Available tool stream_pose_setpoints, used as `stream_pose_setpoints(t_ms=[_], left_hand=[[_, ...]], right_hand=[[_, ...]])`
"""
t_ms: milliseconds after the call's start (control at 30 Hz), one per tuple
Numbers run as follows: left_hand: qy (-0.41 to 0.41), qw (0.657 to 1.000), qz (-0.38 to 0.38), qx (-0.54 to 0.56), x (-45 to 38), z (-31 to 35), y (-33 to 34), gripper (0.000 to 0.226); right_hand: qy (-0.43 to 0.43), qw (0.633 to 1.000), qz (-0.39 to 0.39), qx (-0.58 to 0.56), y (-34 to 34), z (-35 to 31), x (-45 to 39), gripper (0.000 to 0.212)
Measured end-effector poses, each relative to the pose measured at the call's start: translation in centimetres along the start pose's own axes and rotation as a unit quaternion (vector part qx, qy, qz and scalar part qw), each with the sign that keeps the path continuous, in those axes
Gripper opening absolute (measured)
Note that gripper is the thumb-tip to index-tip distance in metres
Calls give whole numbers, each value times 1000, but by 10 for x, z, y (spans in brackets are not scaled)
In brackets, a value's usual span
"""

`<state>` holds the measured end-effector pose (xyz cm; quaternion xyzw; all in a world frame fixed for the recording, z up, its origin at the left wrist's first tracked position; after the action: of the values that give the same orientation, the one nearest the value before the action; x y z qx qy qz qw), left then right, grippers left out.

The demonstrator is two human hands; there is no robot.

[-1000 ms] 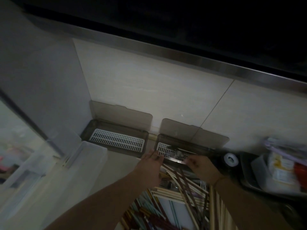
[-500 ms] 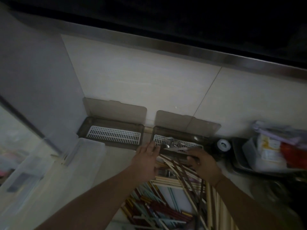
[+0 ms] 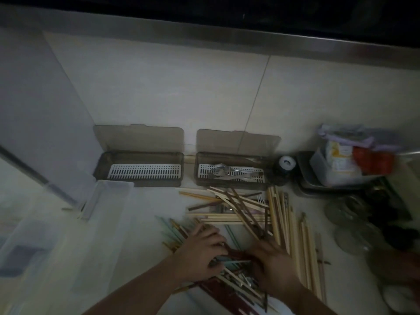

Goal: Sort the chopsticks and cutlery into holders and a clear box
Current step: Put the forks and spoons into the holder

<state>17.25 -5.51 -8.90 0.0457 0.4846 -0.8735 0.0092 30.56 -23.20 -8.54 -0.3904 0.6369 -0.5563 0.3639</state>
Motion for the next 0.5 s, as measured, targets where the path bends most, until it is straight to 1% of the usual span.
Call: stream_pose_setpoints(t_ms=[67,133,200,300,433,500], left_hand=[[-3,1000,1,1,5,5,1,32],[2,1000,-1,-7,10,7,3,28],[23,999,-21,-20,14,9,6,30],[43,998,-25,-37,20,12,5,28],[9,1000,12,-12,26,6,3,18],[-7,1000,23,-13,28,4,3,14]], right_hand=[[-23,1000,-3,21,2,1,12,29],[-52,998,7,40,-3,0,17,26],[-86,995,18,38,-8,-4,19,23],[-123,991,13,56,-14,-11,19,24],[-143,986,12,87,-14,-18,11,17],[-156,982,5,106,-10,-21,7,19]])
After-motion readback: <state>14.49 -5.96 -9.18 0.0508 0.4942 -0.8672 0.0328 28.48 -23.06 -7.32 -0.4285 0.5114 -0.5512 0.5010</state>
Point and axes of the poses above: each hand's wrist, its own x-axis away from the middle knuckle, its own y-axis out of the palm, z = x × y, the point moved 4 cm from there along -x, towards the middle knuckle, and after that the axes turned 13 degrees about x, right-handed, at the moved point
